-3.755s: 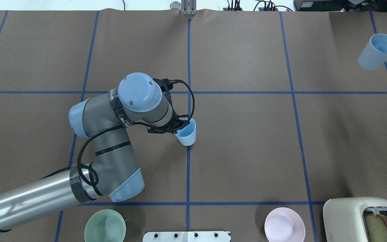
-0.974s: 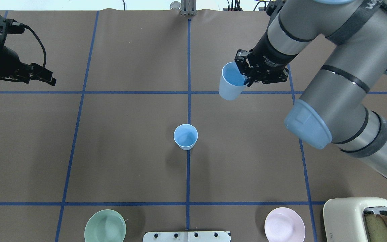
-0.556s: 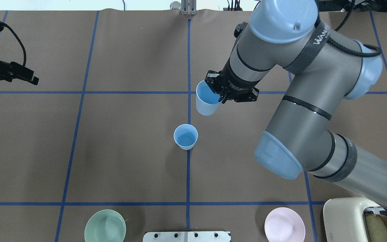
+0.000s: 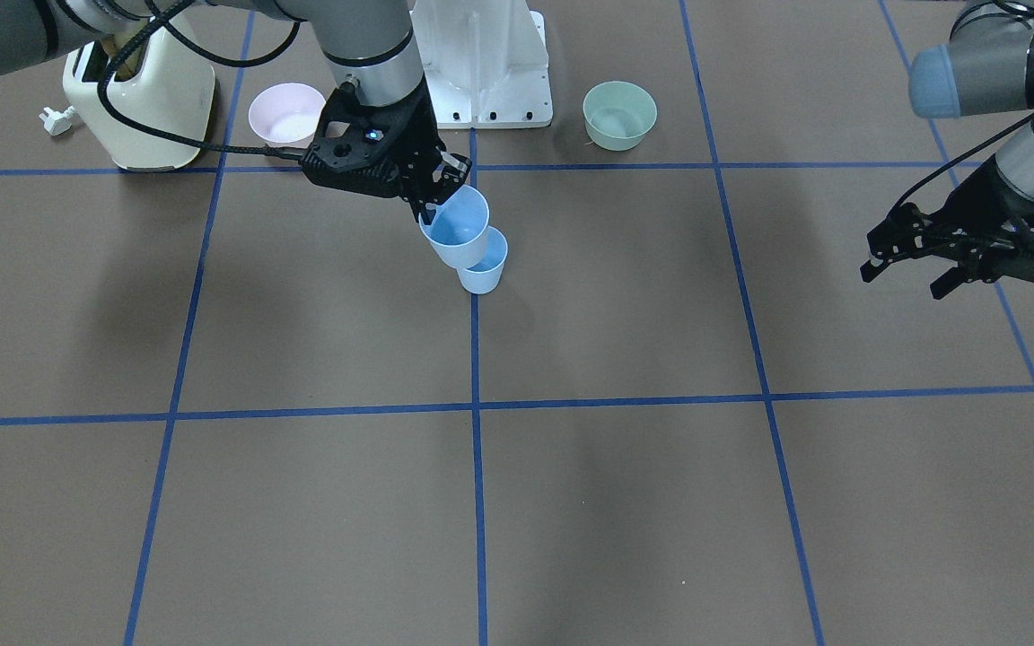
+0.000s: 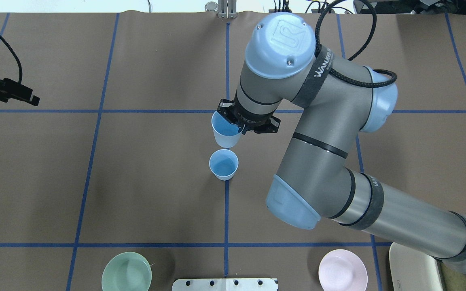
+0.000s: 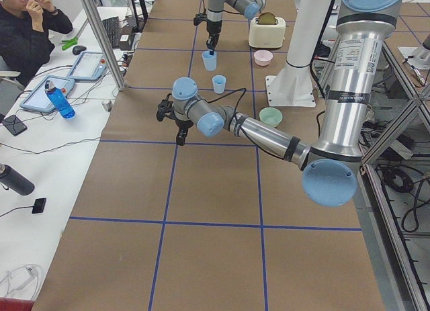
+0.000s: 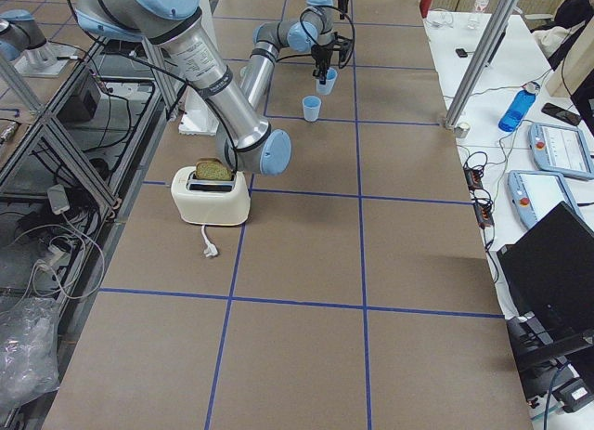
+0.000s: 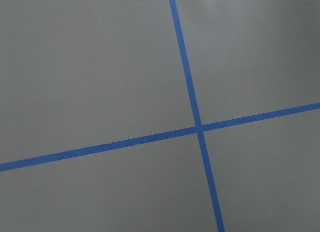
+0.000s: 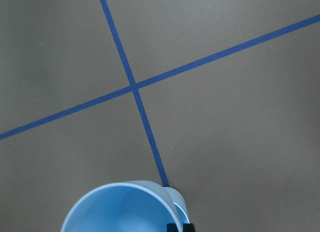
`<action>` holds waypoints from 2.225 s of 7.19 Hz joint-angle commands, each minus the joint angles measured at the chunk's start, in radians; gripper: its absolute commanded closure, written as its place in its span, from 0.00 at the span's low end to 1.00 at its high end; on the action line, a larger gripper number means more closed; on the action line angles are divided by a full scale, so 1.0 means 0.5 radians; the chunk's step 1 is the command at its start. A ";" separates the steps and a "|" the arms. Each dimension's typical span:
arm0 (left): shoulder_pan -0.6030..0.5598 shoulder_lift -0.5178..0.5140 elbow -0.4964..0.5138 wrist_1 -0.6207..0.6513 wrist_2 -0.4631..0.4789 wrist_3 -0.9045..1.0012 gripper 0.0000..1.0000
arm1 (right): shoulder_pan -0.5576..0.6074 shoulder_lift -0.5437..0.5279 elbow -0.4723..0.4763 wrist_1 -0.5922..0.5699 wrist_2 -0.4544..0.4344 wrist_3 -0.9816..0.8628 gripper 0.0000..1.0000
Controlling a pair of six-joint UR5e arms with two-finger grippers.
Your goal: Stack blue cups with both arms
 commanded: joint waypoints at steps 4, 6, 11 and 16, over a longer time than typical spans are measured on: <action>-0.132 0.005 -0.009 -0.001 -0.147 0.000 0.02 | -0.139 -0.015 -0.093 0.122 -0.149 0.058 1.00; -0.261 0.166 -0.037 -0.086 -0.254 0.082 0.02 | -0.155 -0.024 -0.081 0.122 -0.158 0.058 1.00; -0.613 0.256 0.153 -0.090 -0.277 0.603 0.02 | -0.161 -0.051 -0.066 0.122 -0.161 0.058 1.00; -0.810 0.226 0.288 -0.087 -0.454 0.810 0.02 | -0.244 -0.113 0.008 0.125 -0.238 0.101 1.00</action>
